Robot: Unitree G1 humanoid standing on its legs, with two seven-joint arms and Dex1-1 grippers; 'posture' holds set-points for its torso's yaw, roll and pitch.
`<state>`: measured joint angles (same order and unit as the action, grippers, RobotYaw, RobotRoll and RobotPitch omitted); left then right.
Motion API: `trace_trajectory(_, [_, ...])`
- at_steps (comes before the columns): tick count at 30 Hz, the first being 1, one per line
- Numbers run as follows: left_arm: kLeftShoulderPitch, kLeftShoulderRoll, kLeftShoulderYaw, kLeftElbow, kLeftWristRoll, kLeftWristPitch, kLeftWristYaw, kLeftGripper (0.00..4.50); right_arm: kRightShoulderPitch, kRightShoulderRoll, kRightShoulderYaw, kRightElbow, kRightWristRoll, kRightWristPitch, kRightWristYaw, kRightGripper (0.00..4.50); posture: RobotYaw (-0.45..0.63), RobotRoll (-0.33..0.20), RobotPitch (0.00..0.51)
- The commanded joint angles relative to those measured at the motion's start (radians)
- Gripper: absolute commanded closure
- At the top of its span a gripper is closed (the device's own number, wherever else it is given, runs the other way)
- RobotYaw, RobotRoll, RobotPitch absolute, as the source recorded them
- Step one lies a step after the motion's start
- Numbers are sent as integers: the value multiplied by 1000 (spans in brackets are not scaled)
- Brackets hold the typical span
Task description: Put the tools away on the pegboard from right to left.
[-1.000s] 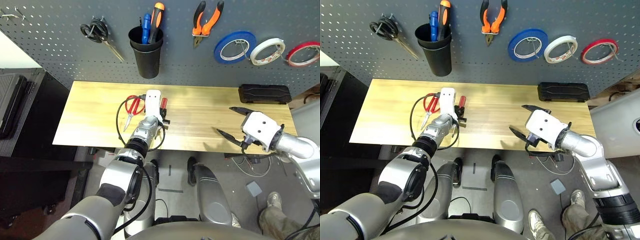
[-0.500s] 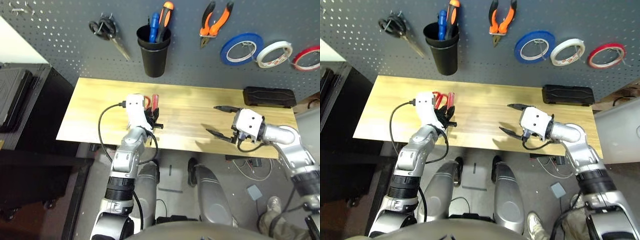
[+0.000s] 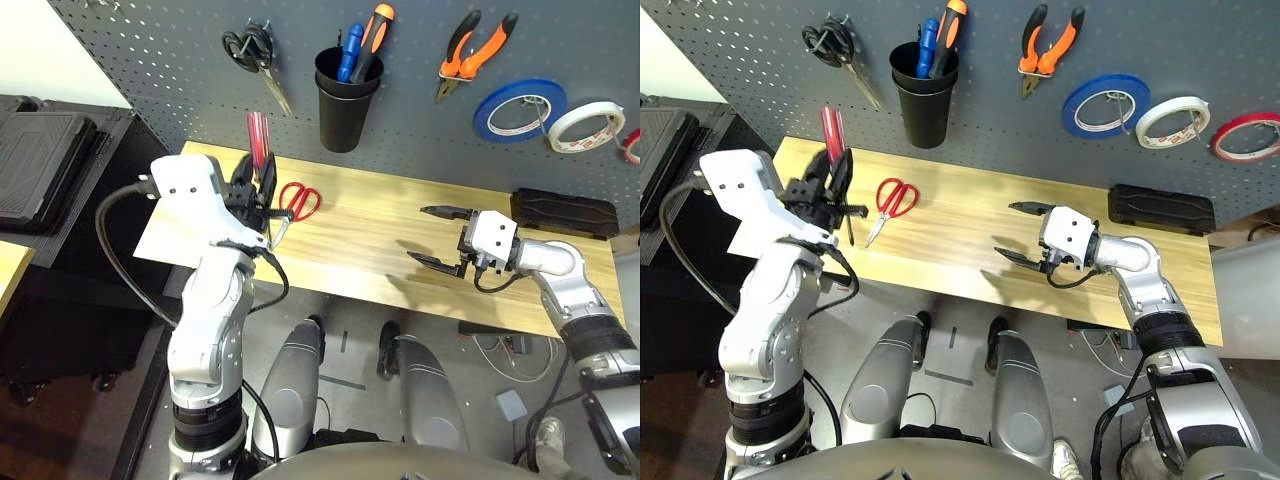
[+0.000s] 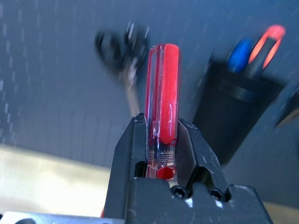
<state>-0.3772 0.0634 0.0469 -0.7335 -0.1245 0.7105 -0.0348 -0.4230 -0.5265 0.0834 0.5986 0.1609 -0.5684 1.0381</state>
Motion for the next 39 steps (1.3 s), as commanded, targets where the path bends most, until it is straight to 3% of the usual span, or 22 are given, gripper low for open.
trace_trajectory(1, [-136,29,54,-51,-55,98,-7,3622,6,9,-40,28,58,-46,34,0,366,0,278])
trace_trajectory(9, [-497,62,137,52,-146,173,5,3622,25,5,-101,-11,151,-51,83,0,329,0,270])
trace_trajectory(14, [-626,39,168,167,-180,116,16,3622,35,10,-121,-31,155,-56,65,0,282,0,263])
trace_trajectory(28, [-677,-25,115,556,-175,-243,-42,3622,114,52,-218,-430,354,199,-59,0,160,0,244])
trace_trajectory(39, [-750,-27,109,764,-176,-405,-76,3622,171,-15,-314,-664,470,418,-115,0,85,0,241])
